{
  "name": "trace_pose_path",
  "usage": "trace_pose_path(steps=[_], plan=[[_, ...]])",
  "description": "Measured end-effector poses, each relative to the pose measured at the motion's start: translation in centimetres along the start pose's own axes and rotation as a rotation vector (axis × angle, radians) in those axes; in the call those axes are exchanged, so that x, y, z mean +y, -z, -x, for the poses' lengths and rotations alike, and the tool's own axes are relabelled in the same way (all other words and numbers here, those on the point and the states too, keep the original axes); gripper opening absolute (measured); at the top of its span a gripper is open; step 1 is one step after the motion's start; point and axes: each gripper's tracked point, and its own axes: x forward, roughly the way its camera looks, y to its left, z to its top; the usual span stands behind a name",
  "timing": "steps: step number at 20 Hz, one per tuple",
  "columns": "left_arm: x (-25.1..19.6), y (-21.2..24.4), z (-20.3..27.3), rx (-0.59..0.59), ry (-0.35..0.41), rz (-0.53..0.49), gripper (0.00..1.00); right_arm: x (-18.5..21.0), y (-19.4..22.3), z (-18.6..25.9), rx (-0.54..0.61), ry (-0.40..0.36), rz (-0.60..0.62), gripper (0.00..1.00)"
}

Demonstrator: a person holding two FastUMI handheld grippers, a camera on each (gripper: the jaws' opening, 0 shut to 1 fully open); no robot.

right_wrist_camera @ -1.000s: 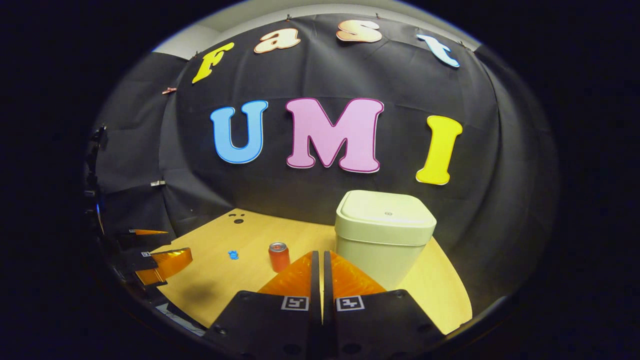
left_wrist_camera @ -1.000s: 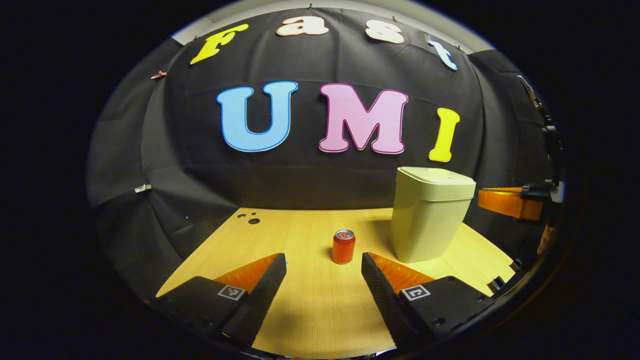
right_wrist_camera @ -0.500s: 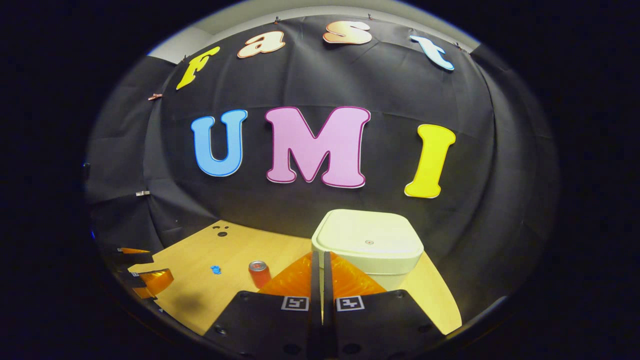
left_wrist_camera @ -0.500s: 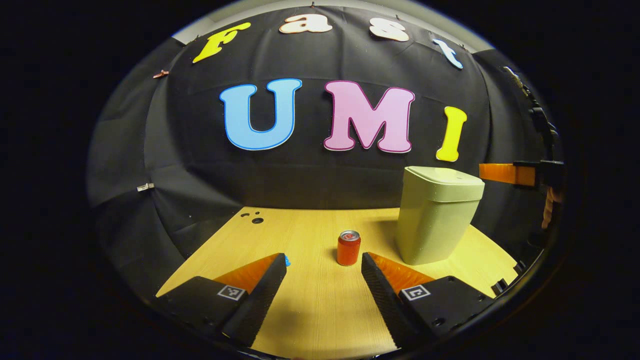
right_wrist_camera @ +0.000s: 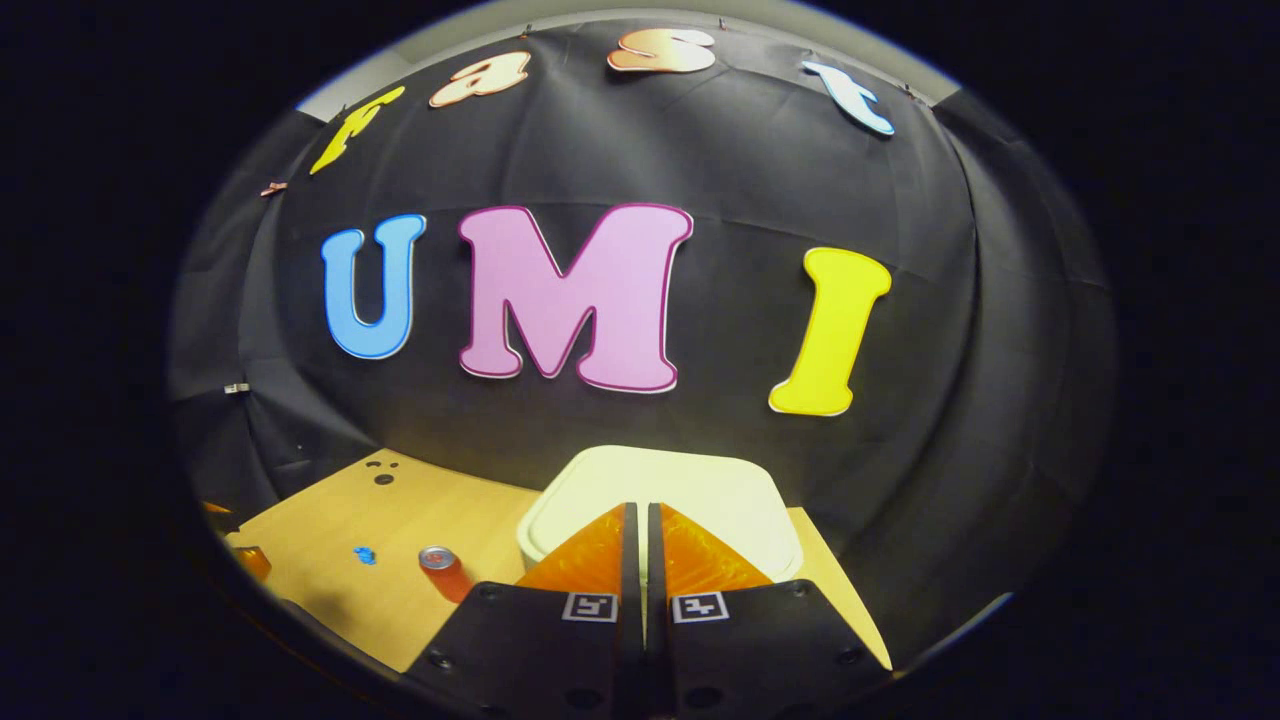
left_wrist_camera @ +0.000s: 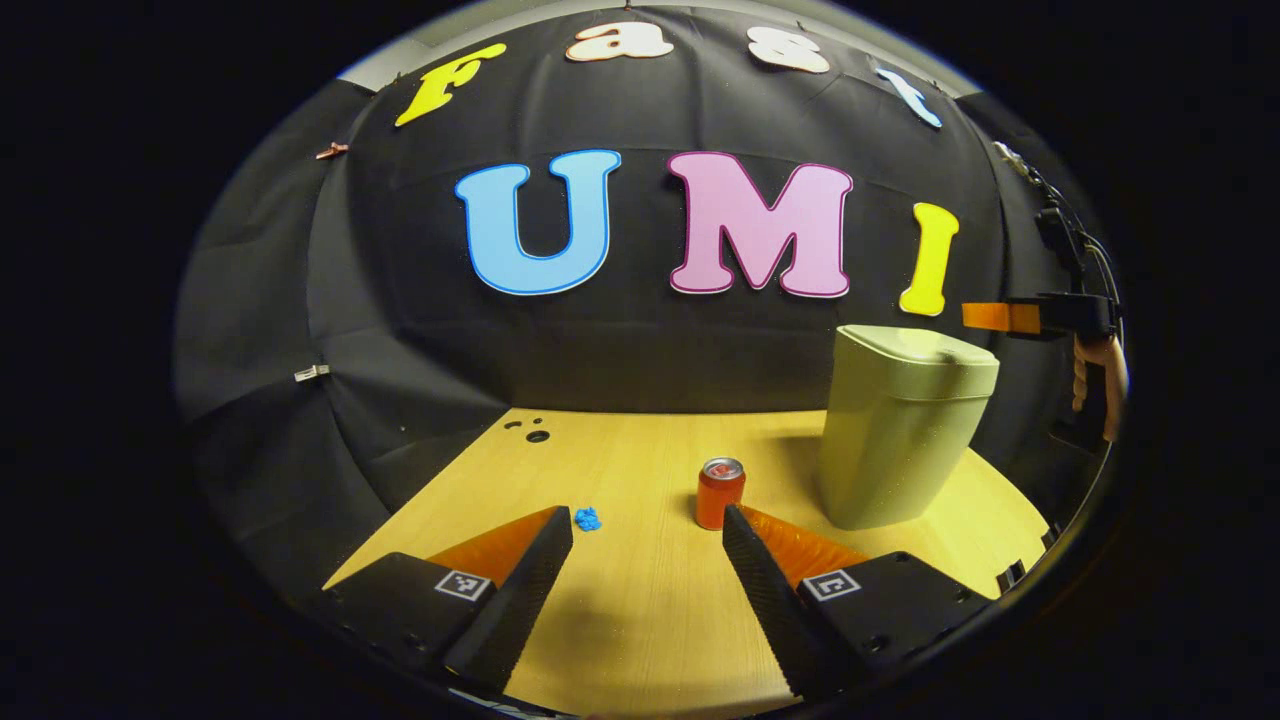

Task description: Press the lid of the desktop garbage bin to open it, pick up the crumpled paper on the desktop and throw it into the bin, then pick up the pop can on the desktop and drop it into the bin, and finally close the garbage bin lid.

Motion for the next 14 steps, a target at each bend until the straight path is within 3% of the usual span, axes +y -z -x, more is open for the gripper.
trace_pose_path(steps=[7,13,14], plan=[[-0.9,-0.1,-1.4,0.020,-0.053,0.016,0.97,-1.4,3.4,-2.8,0.078,-0.014,-0.028,0.05],[-1.7,0.1,-1.6,0.031,-0.042,-0.015,0.97,-1.5,3.5,-2.9,0.071,-0.003,0.008,0.09],[-1.8,0.1,-1.7,0.037,-0.036,-0.017,0.97,-1.5,3.6,-2.9,0.072,0.003,0.018,0.05]])
